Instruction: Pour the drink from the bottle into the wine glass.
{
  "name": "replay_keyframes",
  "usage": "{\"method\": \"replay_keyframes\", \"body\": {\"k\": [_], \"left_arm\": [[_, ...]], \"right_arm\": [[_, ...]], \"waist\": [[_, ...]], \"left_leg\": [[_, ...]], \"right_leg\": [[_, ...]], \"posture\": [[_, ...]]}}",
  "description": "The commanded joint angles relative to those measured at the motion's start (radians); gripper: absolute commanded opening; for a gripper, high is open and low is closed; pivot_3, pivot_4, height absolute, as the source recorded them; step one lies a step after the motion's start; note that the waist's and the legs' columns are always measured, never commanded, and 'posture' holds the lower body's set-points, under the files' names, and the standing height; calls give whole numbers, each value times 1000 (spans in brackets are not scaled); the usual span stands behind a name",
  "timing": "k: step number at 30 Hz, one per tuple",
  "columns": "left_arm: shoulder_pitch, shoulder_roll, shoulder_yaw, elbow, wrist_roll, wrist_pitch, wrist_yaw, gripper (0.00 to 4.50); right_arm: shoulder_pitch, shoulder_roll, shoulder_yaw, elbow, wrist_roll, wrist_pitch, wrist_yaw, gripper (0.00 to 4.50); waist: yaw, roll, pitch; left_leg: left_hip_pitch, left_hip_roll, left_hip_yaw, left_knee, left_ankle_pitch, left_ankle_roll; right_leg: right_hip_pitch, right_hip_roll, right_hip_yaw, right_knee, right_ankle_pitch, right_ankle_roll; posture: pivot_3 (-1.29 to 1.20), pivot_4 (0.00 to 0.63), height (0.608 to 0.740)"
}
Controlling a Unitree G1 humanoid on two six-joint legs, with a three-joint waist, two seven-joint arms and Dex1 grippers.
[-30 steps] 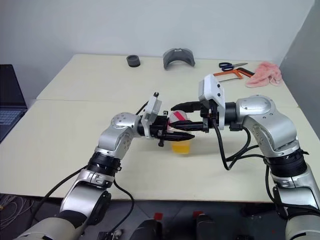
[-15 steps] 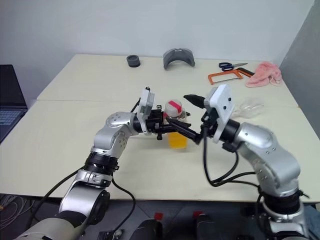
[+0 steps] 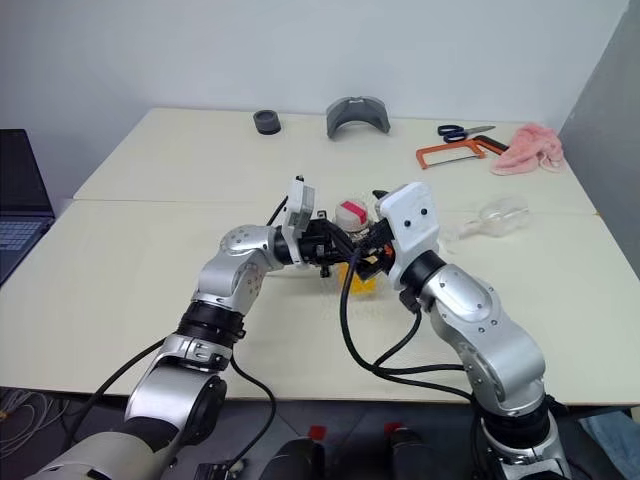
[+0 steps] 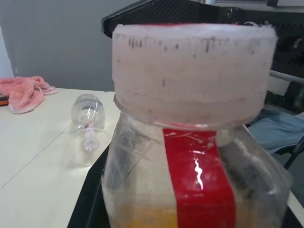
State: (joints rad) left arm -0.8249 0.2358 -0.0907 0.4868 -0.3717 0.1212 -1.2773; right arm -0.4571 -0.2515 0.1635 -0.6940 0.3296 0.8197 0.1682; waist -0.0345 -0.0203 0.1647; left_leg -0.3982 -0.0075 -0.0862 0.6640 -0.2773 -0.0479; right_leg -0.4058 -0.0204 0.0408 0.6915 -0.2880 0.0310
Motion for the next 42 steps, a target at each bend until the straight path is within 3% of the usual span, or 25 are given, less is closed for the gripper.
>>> {"method": "replay_keyframes", "body": {"k": [1, 4, 6, 12, 13, 18, 24, 26, 32, 39, 42], "left_arm": [[-32, -3, 9, -8, 1, -30, -6, 1695], [-33, -2, 8, 1, 7, -40, -6, 1695], [-35, -2, 9, 6, 9, -44, -7, 1695], [-32, 0, 10, 4, 14, -48, -13, 1695], [-32, 0, 10, 4, 13, -47, -15, 1695], [-36, 4, 4, 2, 8, -38, -36, 1692], [-37, 30, -26, -28, 2, 1, -131, 1690], [-36, 35, -32, -38, 1, 9, -147, 1689], [-25, 41, -29, -67, -3, 27, -139, 1689], [-21, 28, 1, -60, -1, 18, -65, 1689], [-24, 16, 7, -42, 14, -10, -28, 1689]], "right_arm": [[-20, 18, -9, -13, -11, -2, -12, 4345], [-23, 25, -7, -9, -11, 0, -5, 4345], [-23, 29, -6, -6, -11, 3, -2, 3966], [-11, 29, -2, 2, 0, -9, 30, 1961], [-9, 28, -2, 4, 5, -10, 39, 1841], [-32, -5, -27, 55, 41, -73, 142, 1853], [-250, -324, 0, 371, 145, -286, 831, 1853], [-308, -374, 20, 460, 171, -286, 967, 1853], [-338, -400, 21, 521, 173, -243, 1025, 1853], [-201, -374, -183, 326, 221, -178, 753, 4281], [-115, -319, -250, 149, 273, -64, 564, 4500]], "waist": [[0, 0, 0], [0, 0, 0], [0, 0, 0], [-1, 0, 0], [-1, 0, 0], [-1, 0, 0], [-4, 1, 1], [-7, 1, 1], [-6, 1, 1], [2, 1, 1], [4, 1, 1]], "left_leg": [[0, 0, 0, 0, 0, 0], [0, 0, 0, 0, 0, 0], [0, 0, 0, 0, 0, 0], [0, 0, 0, 0, 0, 0], [0, 0, 0, 0, 0, 0], [0, 0, 0, 0, 0, 0], [0, -1, 4, 0, 0, 1], [0, 0, 5, -1, 0, 1], [0, 1, 4, -1, 0, 1], [-1, 2, 0, 0, 0, 1], [-1, 2, -2, 0, 0, 0]], "right_leg": [[0, 0, 0, 0, 0, 0], [0, 0, 0, 0, 0, 0], [0, 0, 0, 0, 0, 0], [0, 0, 0, 0, 0, 0], [0, 0, 0, 0, 0, 0], [0, 0, 0, 0, 0, 0], [1, 1, -1, -1, 0, 0], [1, 1, -2, -2, 0, 0], [0, 1, -1, -2, 0, 0], [0, -1, -1, -1, 0, 0], [0, -2, -1, -2, 0, 0]], "posture": [[0, 150, 740], [0, 150, 740], [0, 150, 740], [0, 150, 740], [0, 150, 740], [0, 150, 740], [0, 150, 740], [0, 150, 740], [0, 150, 740], [0, 150, 740], [0, 150, 740]]}}
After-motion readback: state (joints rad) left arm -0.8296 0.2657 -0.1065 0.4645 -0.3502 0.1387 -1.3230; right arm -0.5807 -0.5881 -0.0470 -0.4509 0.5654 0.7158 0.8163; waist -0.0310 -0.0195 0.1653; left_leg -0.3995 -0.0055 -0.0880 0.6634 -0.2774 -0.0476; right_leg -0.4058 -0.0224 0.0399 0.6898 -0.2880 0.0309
